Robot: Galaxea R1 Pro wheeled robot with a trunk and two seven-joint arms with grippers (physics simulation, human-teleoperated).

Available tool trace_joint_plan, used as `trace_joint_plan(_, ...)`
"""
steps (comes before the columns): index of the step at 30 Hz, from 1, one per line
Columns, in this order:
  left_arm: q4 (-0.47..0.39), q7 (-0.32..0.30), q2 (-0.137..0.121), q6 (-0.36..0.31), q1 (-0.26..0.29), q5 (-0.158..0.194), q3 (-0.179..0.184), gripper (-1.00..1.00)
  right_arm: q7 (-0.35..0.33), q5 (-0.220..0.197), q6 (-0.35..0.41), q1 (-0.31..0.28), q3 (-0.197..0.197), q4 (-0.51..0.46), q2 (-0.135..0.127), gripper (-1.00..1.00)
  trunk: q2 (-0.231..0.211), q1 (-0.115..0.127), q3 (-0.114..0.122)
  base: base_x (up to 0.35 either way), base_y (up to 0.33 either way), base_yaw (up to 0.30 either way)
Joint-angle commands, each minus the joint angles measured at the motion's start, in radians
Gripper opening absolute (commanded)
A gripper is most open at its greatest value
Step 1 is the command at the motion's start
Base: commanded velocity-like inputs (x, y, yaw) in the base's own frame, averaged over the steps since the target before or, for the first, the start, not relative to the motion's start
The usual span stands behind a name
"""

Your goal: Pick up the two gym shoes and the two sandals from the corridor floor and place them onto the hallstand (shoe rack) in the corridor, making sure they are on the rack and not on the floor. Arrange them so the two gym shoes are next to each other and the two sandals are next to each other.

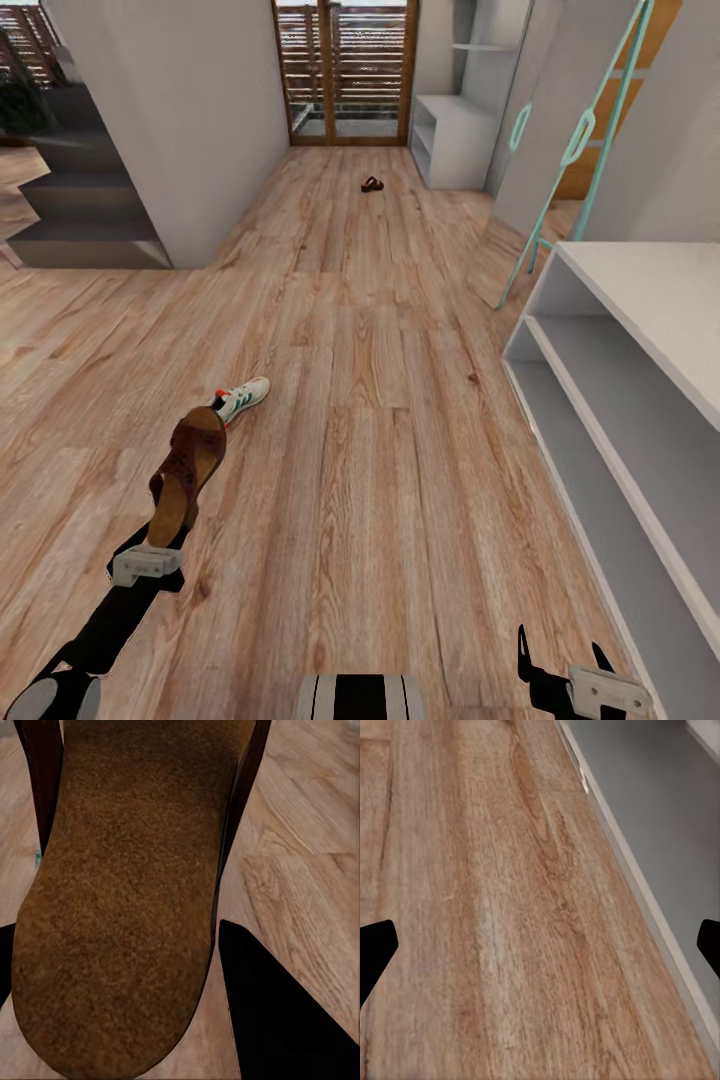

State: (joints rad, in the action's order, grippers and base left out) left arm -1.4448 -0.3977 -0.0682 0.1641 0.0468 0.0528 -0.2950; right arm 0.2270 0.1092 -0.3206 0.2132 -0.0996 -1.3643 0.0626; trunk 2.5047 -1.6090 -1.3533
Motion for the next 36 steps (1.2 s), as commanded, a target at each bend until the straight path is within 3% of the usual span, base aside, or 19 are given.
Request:
trace_joint_plan(1, -0.014, 0.000, 0.001, -0.023, 0.009, -0.005, 0.000, -1.00, 0.000, 0.001, 0.000, 0.000, 0.000, 0.000, 0.000, 1.00, 0.000, 0.000, 0.000, 0.000, 0.000, 0.000)
trace_joint_plan(5, -0.040, 0.000, 0.005, -0.084, 0.049, -0.009, -0.001, -1.00, 0.001, 0.002, 0.000, 0.000, 0.000, -0.001, 0.000, 1.00, 0.000, 0.000, 0.001, 0.000, 0.000, 0.000)
trace_joint_plan(11, -0.056, -0.002, 0.006, -0.114, 0.076, -0.012, 0.000, -1.00, 0.001, 0.002, 0.000, 0.001, 0.001, -0.001, 0.000, 1.00, 0.000, 0.000, 0.002, 0.000, 0.000, 0.000)
trace_joint_plan(27, -0.082, -0.010, 0.007, -0.128, 0.092, -0.013, 0.022, -1.00, 0.002, 0.003, 0.000, 0.001, 0.001, -0.003, 0.000, 1.00, 0.000, 0.000, 0.002, 0.005, -0.002, 0.000)
trace_joint_plan(36, -0.084, -0.010, 0.006, -0.128, 0.093, -0.013, 0.027, -1.00, 0.002, 0.003, 0.000, 0.001, 0.001, -0.003, 0.000, 1.00, 0.000, 0.000, 0.002, 0.192, -0.070, 0.000)
